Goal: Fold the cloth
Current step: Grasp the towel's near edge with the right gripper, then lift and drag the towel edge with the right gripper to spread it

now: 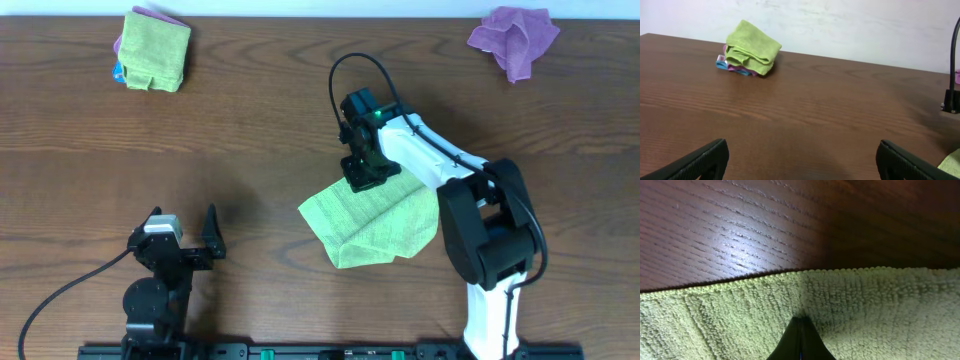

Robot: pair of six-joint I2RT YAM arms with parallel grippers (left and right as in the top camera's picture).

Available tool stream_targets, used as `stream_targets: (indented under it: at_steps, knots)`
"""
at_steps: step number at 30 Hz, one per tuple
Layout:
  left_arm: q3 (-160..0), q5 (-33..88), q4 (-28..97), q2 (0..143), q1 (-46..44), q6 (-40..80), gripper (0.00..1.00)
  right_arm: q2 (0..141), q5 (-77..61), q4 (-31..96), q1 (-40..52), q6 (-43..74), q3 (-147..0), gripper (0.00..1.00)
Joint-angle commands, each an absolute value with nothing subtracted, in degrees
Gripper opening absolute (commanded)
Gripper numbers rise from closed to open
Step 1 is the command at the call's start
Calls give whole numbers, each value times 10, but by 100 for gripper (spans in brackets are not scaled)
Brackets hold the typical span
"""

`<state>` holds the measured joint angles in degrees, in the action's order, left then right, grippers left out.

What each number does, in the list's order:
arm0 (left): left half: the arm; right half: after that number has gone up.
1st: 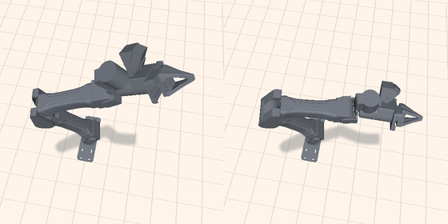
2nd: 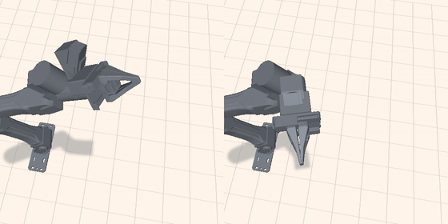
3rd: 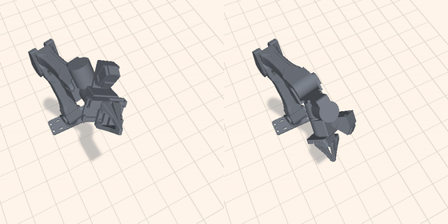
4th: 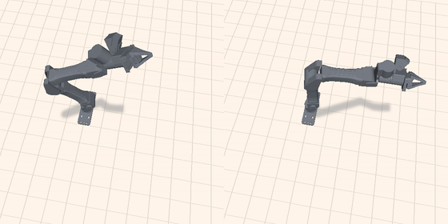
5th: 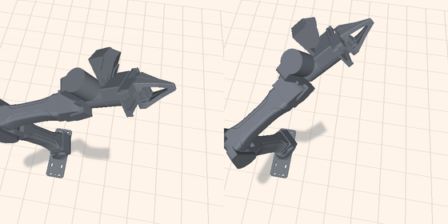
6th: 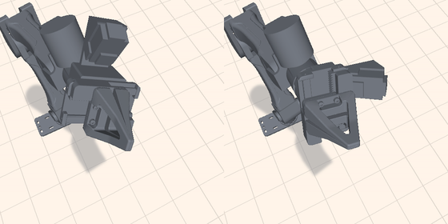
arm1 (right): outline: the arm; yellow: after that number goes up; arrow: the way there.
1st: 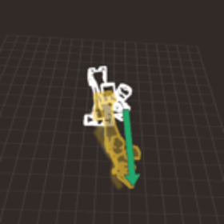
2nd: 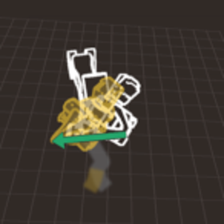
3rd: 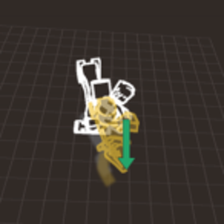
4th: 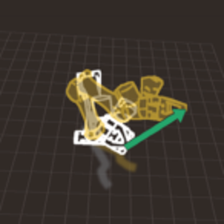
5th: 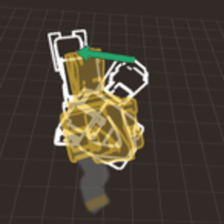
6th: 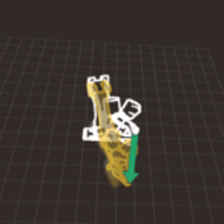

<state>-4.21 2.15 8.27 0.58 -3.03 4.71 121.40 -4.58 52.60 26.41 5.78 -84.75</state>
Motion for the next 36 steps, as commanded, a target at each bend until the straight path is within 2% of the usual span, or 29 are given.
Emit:
stream_targets:
  at_steps: [1,13,23,29,36]
  knots:
    - [-23,15,87,3,-31,52,95,1247,-50,511,266,50,-841,1]
    - [-23,15,87,3,-31,52,95,1289,-45,328,249,81,-843,1]
    - [-23,15,87,3,-31,52,95,1289,-47,340,234,87,-871,1]
    - [-23,15,87,3,-31,52,95,1289,-3,295,234,93,-875,2]
    - [-23,15,87,3,-31,52,95,1289,6,310,225,105,-943,1]
